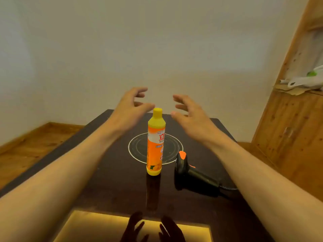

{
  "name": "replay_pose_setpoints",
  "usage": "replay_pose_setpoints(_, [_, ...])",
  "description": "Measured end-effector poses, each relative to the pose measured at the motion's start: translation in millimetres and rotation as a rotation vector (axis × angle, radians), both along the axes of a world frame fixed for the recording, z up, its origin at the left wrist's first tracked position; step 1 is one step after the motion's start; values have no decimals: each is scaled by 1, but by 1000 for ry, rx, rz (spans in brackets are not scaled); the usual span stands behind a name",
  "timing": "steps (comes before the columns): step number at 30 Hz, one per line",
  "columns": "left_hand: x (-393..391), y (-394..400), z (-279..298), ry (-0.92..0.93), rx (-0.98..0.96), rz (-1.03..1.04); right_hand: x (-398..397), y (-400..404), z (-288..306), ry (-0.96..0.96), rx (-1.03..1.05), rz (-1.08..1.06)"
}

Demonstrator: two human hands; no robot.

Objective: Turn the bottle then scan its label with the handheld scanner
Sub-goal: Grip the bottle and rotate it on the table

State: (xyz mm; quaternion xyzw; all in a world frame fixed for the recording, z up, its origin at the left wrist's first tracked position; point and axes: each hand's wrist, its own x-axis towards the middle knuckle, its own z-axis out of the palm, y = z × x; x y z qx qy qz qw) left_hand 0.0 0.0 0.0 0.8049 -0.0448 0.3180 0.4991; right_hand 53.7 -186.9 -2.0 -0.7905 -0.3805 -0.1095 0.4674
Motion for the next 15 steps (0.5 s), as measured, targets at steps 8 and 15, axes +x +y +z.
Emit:
replay_pose_setpoints(8, [16, -10, -36, 263, 66, -114, 9, 31, -17, 60, -129, 0])
replay_pose_setpoints(15, [25, -15, -50, 243, 55, -115, 14, 44, -17, 15, -202, 10])
